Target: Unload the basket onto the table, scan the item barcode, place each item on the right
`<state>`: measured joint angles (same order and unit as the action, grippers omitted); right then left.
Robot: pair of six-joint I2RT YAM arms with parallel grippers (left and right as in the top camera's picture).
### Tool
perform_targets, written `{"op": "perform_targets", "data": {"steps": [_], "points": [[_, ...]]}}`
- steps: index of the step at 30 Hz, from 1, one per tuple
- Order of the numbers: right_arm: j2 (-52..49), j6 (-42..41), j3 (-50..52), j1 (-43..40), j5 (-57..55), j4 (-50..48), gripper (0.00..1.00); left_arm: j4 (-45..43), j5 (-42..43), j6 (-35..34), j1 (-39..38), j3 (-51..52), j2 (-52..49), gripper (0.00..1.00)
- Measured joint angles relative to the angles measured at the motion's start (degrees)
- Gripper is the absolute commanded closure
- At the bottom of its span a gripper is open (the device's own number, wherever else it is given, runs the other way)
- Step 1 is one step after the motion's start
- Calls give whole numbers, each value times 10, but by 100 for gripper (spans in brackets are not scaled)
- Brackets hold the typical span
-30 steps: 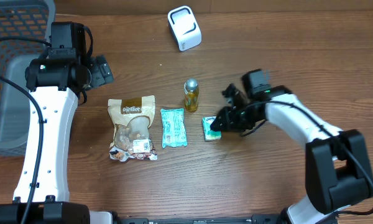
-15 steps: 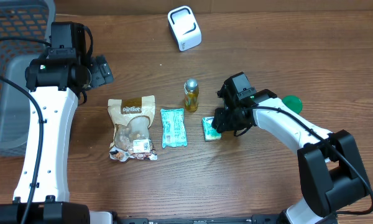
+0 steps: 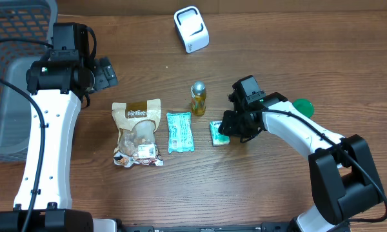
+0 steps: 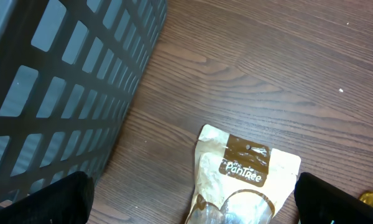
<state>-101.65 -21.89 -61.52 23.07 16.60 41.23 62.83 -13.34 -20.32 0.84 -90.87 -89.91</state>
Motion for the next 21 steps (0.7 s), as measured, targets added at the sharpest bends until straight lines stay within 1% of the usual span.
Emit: {"op": "perform_targets", "data": {"steps": [6,16,18,21], "points": [[0,-27,0,0,6,20,65,0,0,0,0,0,0,1],[0,-36,0,0,48,23,64,0,0,0,0,0,0,1],[0,-36,0,0,56,23,61,0,0,0,0,0,0,0],[0,-37,0,0,63,23,60,0,0,0,0,0,0,1]]}}
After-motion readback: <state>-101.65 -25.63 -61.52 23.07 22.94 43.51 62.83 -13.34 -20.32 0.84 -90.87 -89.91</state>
